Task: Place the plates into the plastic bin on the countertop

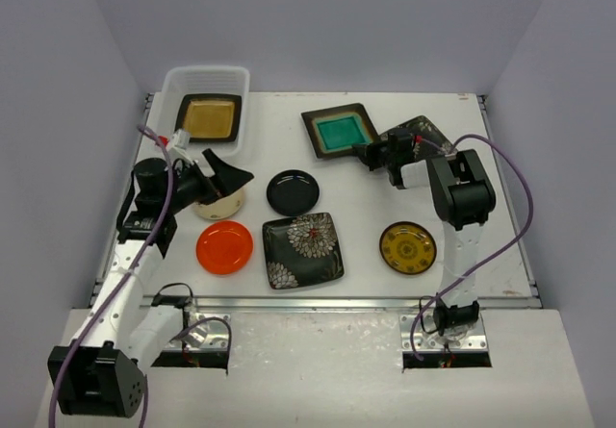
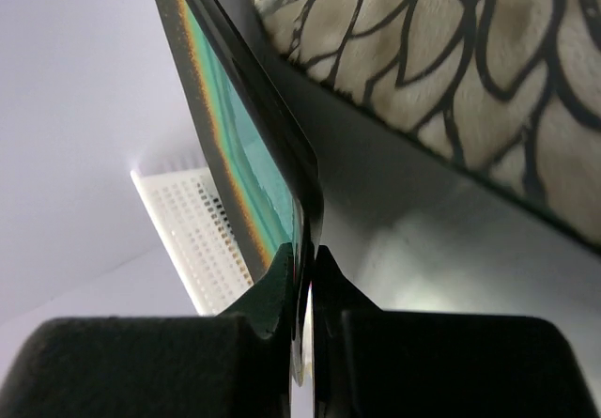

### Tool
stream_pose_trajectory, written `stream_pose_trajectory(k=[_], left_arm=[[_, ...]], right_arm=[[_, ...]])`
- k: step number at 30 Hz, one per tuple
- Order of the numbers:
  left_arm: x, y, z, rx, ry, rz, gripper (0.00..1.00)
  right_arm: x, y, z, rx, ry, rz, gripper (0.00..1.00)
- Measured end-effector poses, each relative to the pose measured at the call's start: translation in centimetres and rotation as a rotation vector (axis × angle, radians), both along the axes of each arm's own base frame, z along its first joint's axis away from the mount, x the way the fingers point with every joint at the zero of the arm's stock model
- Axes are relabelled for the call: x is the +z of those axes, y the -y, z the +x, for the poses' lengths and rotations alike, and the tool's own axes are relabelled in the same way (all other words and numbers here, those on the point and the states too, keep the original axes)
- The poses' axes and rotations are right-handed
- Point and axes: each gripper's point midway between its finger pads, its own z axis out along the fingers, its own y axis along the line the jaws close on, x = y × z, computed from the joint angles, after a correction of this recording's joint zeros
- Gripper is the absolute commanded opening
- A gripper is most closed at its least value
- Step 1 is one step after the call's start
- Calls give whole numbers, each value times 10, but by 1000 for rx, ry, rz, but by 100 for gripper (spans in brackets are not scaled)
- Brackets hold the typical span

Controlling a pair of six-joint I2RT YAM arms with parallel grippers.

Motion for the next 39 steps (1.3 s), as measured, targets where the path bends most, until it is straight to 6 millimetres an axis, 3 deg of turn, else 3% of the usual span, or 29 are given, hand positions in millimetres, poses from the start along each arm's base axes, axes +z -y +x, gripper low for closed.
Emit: stream_pose_trajectory(k=[3, 6, 15, 18, 24, 28, 31, 33, 37, 39], left_arm=[[9, 37, -2, -106, 13, -28, 100], [18, 64, 9, -153, 0, -53, 100], [22, 81, 50, -73, -34, -113, 100], [20, 88, 59, -69, -40, -141, 95], [20, 97, 78, -58, -40, -167, 86], [27, 98, 92, -38, -21, -166, 65], [29, 97, 98, -21, -19, -157, 41], [25, 95, 101, -3, -28, -138, 34], [20, 91, 108, 25, -37, -109, 6], [19, 90, 110, 39, -46, -114, 0]], right_arm=[[14, 6, -11, 24, 6, 6, 0], [40, -2, -30, 78, 35, 26, 0], [126, -35, -85, 251, 191, 104, 0], [150, -43, -98, 287, 239, 117, 0], [180, -64, -119, 336, 294, 128, 0], [183, -79, -137, 369, 286, 127, 0], [183, -85, -145, 372, 272, 132, 0], [186, -85, -146, 365, 272, 137, 0], [193, -82, -147, 349, 287, 129, 0], [194, -83, -148, 354, 296, 116, 0]])
